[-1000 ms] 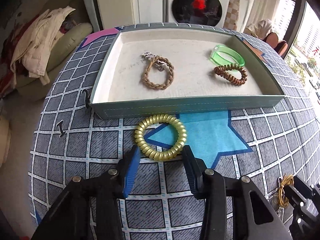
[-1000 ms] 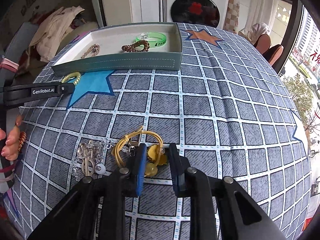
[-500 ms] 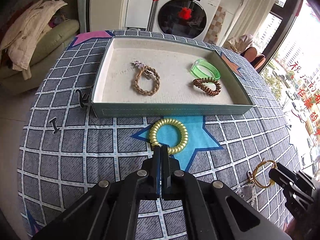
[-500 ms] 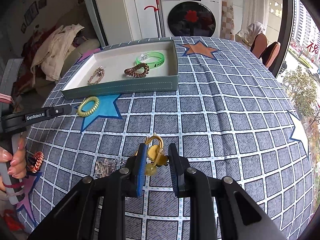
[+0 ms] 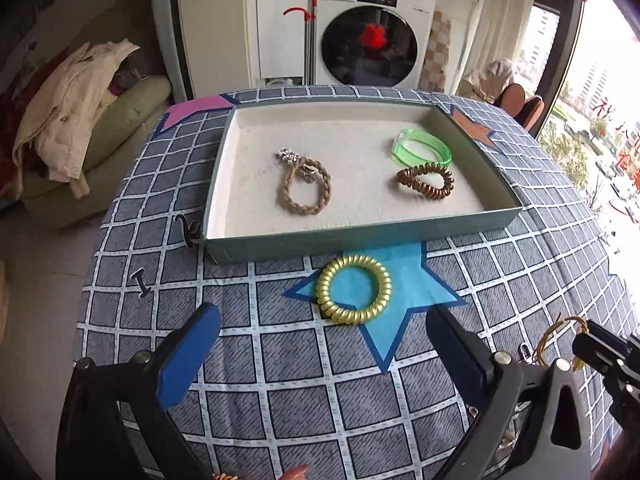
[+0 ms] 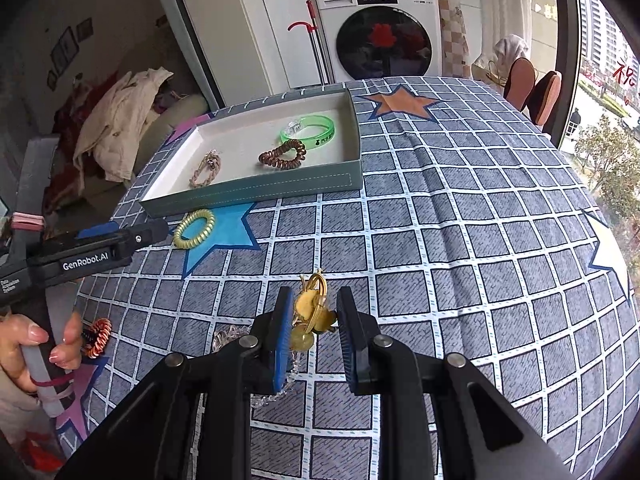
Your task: Organize jewelry
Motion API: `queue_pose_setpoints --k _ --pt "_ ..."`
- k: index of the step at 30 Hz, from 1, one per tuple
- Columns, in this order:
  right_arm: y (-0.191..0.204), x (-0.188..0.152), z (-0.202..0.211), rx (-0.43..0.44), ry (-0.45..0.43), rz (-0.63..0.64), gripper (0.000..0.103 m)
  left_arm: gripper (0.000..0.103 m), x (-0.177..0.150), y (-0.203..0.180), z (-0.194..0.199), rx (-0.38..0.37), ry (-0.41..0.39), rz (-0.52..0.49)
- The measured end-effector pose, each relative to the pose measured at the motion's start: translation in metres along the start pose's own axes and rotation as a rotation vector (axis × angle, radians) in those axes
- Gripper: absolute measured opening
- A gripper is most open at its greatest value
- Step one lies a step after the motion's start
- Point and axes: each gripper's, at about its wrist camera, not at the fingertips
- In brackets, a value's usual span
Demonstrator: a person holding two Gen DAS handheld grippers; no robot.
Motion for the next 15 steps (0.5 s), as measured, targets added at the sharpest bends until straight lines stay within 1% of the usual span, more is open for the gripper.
queue_pose_setpoints --k 2,4,6,7,8,11,13,14,15 --pt "0.0 0.001 0.001 0.004 -0.005 -0.002 0.024 0.103 0.009 -0.001 -0.004 0.037 0.012 -0.002" --pt "-0.001 0.001 0.002 0.011 -0.009 -0.006 0.024 0.103 0.02 0.0 -0.015 0.027 0.047 0.006" --pt "-0.001 0.001 0.002 0.016 -0.013 -0.01 0.024 0.102 0.031 0.002 -0.027 0.048 0.078 0.006" --pt "-0.002 0.001 0.003 0.02 -0.015 -0.012 0.024 0.1 0.036 0.002 -0.034 0.052 0.098 0.002" --pt "-0.002 0.001 0.004 0.022 -0.018 -0.013 0.024 0.098 0.04 0.003 -0.041 0.047 0.119 0.003" --pt "-0.002 0.001 0.005 0.029 -0.024 -0.016 0.024 0.092 0.049 0.009 -0.044 0.019 0.109 0.03" --pt "-0.002 0.002 0.005 0.031 -0.024 -0.014 0.024 0.084 0.053 0.009 -0.043 0.011 0.103 0.016" --pt "-0.001 0.002 0.004 0.031 -0.025 -0.013 0.024 0.077 0.055 0.009 -0.044 -0.002 0.101 0.012" --pt "-0.001 0.002 0.004 0.031 -0.025 -0.014 0.024 0.063 0.058 0.009 -0.045 -0.009 0.112 0.009"
Point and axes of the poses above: each gripper's, at about its wrist camera, not at the fingertips, and z roughly against the way its jaws point, y to its left, x to its top, and after that the axes turned 4 degrees about -x, right-handed
